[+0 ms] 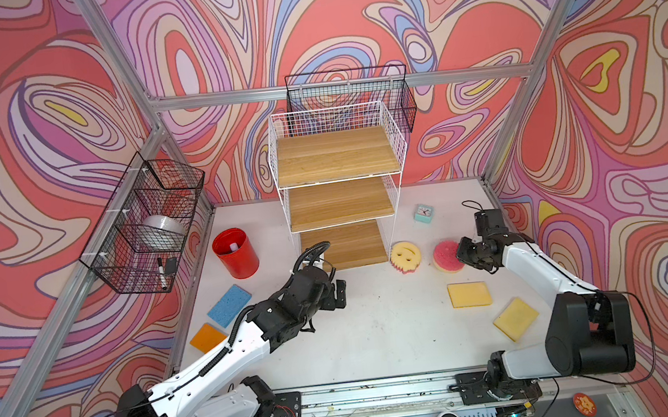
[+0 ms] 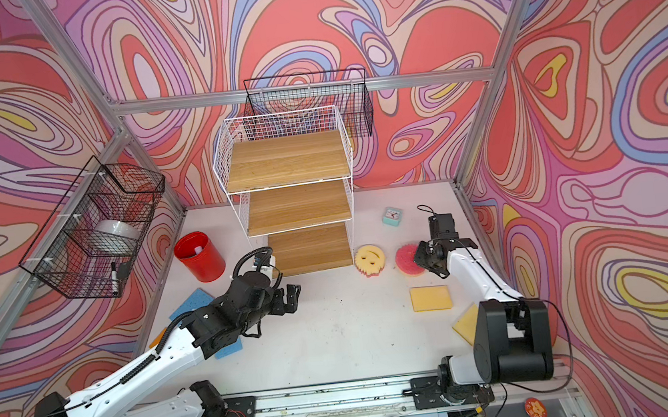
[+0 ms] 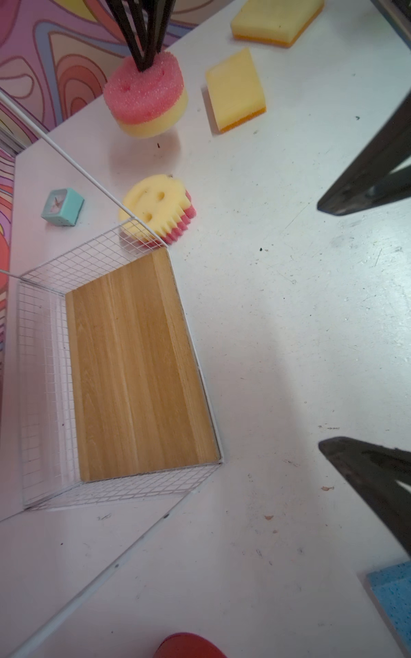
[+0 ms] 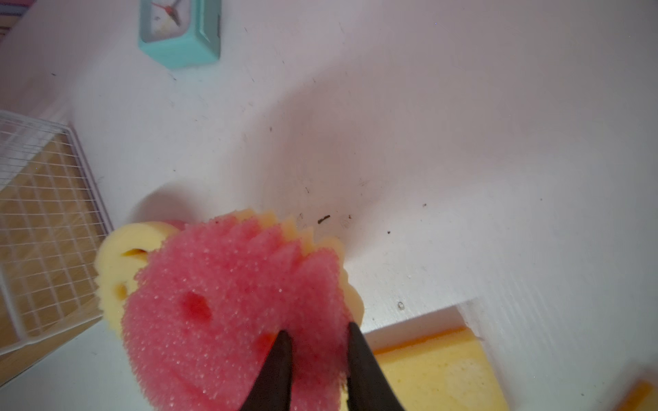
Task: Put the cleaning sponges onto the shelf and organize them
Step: 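Lift the pink smiley sponge with the right gripper toward the shelf's bottom tier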
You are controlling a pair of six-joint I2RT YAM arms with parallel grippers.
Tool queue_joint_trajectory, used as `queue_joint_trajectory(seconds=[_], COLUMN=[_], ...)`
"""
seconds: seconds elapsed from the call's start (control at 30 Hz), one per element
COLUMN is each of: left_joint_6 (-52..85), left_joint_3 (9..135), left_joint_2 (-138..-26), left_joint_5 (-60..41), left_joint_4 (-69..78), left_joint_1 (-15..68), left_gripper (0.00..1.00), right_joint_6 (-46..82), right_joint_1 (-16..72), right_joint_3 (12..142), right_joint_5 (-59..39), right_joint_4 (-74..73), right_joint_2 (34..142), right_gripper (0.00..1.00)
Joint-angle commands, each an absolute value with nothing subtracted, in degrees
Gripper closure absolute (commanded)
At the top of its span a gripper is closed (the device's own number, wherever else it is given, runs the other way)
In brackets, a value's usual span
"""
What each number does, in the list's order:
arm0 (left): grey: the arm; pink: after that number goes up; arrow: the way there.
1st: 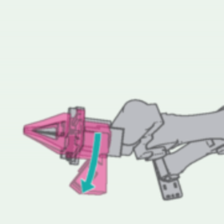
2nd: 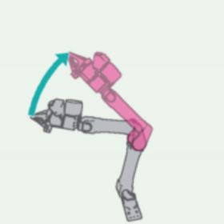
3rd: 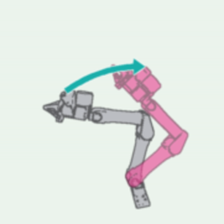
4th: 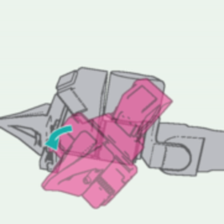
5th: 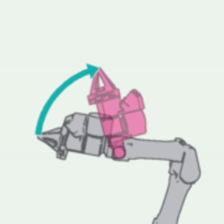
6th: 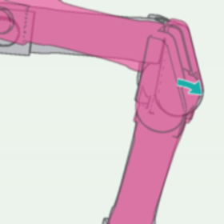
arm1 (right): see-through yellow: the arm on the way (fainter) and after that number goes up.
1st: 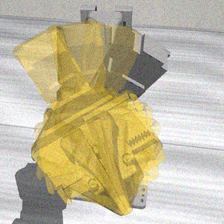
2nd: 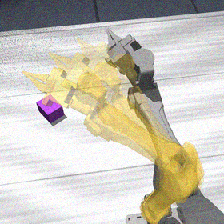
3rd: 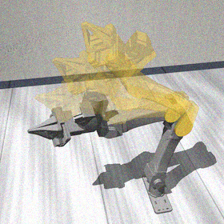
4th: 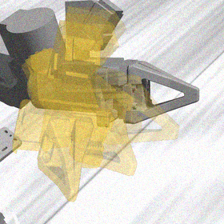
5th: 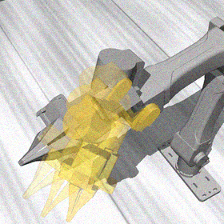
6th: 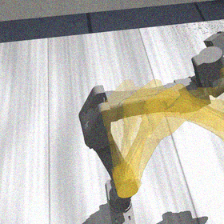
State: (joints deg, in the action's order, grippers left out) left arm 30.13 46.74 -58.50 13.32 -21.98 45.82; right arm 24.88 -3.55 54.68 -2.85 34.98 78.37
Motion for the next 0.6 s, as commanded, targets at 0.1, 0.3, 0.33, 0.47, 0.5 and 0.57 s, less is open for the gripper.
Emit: queue_joint_trajectory(seconds=[0.1,0.3,0.33,0.47,0.5,0.57], left_joint_6=[28.86,28.08,27.96,27.28,26.89,26.76], left_joint_3=[51.71,53.5,53.97,54.63,54.22,53.01], left_joint_2=[-54.89,-53.23,-53.04,-51.66,-51.04,-49.66], left_joint_5=[13.56,15.16,15.27,12.12,9.43,3.09], left_joint_4=[-29.91,-33.11,-33.51,-32.87,-31.21,-27.08], left_joint_1=[46.04,46.01,46.05,46.05,46.04,46.04], left_gripper=[0.02,0.02,0.02,0.03,0.03,0.02], right_joint_6=[23.23,23.49,23.46,22.44,21.93,21.08], right_joint_1=[-3.34,-3.15,-2.99,-2.24,-1.69,-0.15], right_joint_3=[59.74,63.42,64.26,68.77,70.04,72.69], right_joint_5=[-4.48,-7.41,-7.72,-9.45,-10.2,-11.26], right_joint_4=[42.52,45.47,46.01,48.13,48.98,50.46], right_joint_2=[71.29,66.4,65.91,65.2,65.56,66.33], right_gripper=[0.76,0.76,0.76,0.76,0.76,0.76])
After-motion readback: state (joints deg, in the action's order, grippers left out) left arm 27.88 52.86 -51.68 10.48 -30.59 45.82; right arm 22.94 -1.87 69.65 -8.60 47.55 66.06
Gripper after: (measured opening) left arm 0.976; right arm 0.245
